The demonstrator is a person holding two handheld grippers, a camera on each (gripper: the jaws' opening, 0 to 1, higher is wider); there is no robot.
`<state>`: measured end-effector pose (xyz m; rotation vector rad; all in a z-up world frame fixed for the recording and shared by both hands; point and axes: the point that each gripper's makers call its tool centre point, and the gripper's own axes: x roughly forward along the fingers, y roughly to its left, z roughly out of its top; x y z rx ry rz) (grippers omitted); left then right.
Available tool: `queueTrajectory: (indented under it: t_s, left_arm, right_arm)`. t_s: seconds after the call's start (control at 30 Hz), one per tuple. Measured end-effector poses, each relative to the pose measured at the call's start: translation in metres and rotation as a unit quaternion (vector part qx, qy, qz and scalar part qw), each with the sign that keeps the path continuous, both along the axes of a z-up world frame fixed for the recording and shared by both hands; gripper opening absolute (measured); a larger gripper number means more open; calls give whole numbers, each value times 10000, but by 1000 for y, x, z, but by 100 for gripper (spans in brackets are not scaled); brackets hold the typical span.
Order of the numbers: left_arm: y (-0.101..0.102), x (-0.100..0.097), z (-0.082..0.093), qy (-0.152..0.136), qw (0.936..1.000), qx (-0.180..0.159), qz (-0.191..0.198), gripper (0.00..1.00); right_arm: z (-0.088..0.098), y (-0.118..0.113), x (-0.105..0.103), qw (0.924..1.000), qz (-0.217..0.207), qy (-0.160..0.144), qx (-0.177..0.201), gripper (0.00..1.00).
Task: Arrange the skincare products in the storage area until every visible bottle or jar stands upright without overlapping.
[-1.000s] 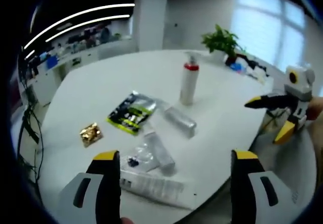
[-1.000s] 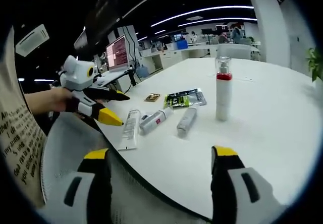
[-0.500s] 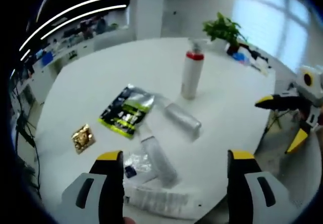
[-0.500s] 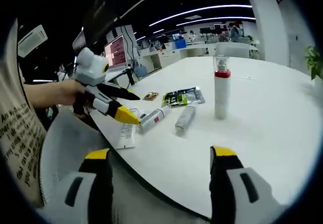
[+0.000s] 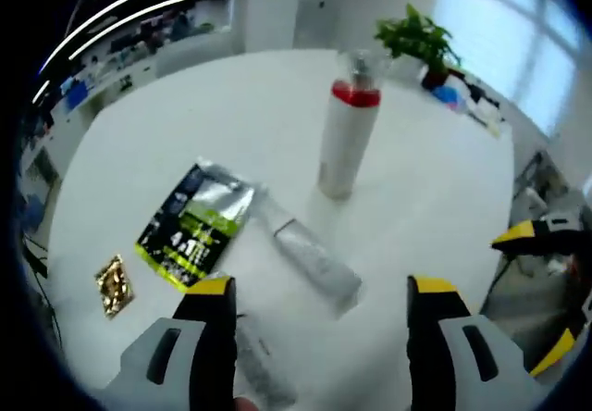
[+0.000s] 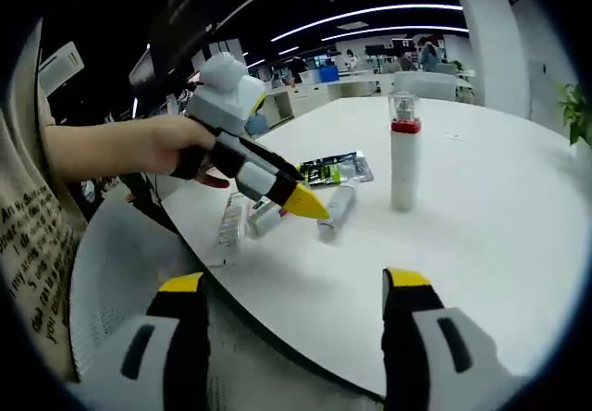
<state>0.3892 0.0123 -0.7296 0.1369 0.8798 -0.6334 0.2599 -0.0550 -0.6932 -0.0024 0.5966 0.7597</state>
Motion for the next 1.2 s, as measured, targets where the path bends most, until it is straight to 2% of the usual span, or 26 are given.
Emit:
queueTrajectory:
  t_s: [0.13,0.2,0.33,0.67,0.93,1.07,1.2]
  left_arm:
    - [-7,6,-9,228,9996,109,-120,54]
    - [-7,10,-15,265,9991,275,-163,55]
    - [-12,13,-22,436,9982,352,-210,53]
    - [-13,23,-33,574,9960,656,-192,49]
    - [-7,35,-44,677,9949,734,-163,38]
    - [-3,36,-51,718,9942,779,-189,28]
    - [1,36,-54,753,9936,809,-241,24]
  right_arm:
    - [0,-1,1,9999,-76,58,68,76]
    - [-1,-1,1,9999,-91,86,91,75]
    - [-1,-1,1,9999,-85,96,79,75]
    - [-1,-2,1,9997,-139,169,134,73]
    - [-1,-3,2,9995,-207,165,155,72]
    - [0,-4,3,9994,-250,166,185,71]
    - [-1,-5,3,9994,-249,160,174,71]
